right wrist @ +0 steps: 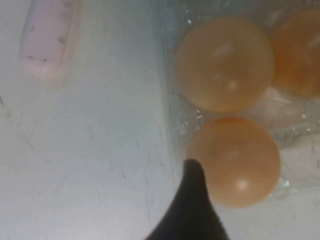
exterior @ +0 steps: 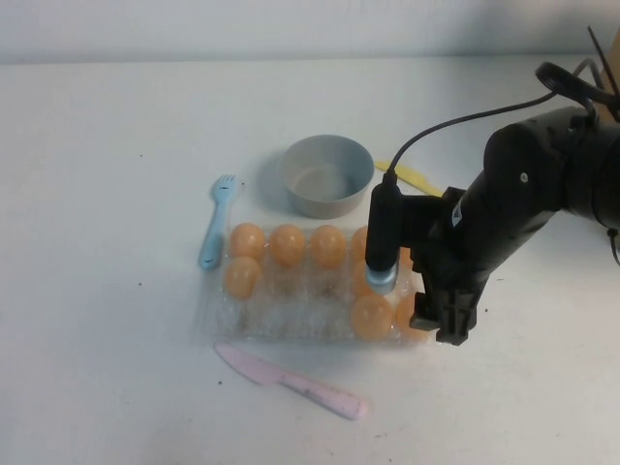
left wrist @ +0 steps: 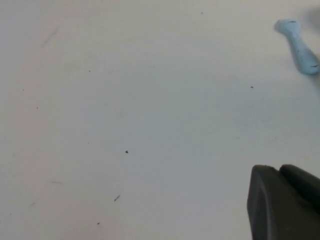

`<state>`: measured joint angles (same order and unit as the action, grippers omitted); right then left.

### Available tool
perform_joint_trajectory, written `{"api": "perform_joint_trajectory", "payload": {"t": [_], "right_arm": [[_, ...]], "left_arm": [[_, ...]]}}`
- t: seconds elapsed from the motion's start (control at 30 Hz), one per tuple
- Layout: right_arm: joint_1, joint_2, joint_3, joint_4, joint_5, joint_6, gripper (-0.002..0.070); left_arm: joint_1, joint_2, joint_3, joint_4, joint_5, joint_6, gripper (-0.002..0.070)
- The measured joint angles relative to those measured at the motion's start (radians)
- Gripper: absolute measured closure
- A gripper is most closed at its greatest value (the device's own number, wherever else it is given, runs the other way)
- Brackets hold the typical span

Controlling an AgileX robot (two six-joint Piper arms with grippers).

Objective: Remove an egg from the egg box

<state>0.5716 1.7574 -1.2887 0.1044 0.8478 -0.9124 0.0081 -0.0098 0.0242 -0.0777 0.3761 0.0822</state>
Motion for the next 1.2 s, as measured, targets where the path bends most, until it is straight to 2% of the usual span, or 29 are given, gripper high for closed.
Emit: {"api": "perform_joint_trajectory", "payload": {"t": [0.5, 0.67, 0.87, 1.2], "right_arm": [[0.000, 0.064, 0.000, 0.008, -0.018, -0.031, 0.0188], [0.000, 0.081, 0.000, 0.016, -0.022, -0.032, 0.0227], [0.000, 0.086, -0.002, 0.045, -0.043, -0.032, 0.0316], [0.000, 0.086, -0.096, 0.049, 0.059, -0.009, 0.0317]], "left_arm": [[0.000, 0.000, 0.000, 0.000, 0.000, 0.000, 0.0678], [0.000, 0.000, 0.000, 0.000, 0.000, 0.000, 0.0678], [0.000, 0.000, 0.000, 0.000, 0.000, 0.000, 0.0678], [0.000, 0.000, 0.000, 0.000, 0.000, 0.000, 0.0678]]}}
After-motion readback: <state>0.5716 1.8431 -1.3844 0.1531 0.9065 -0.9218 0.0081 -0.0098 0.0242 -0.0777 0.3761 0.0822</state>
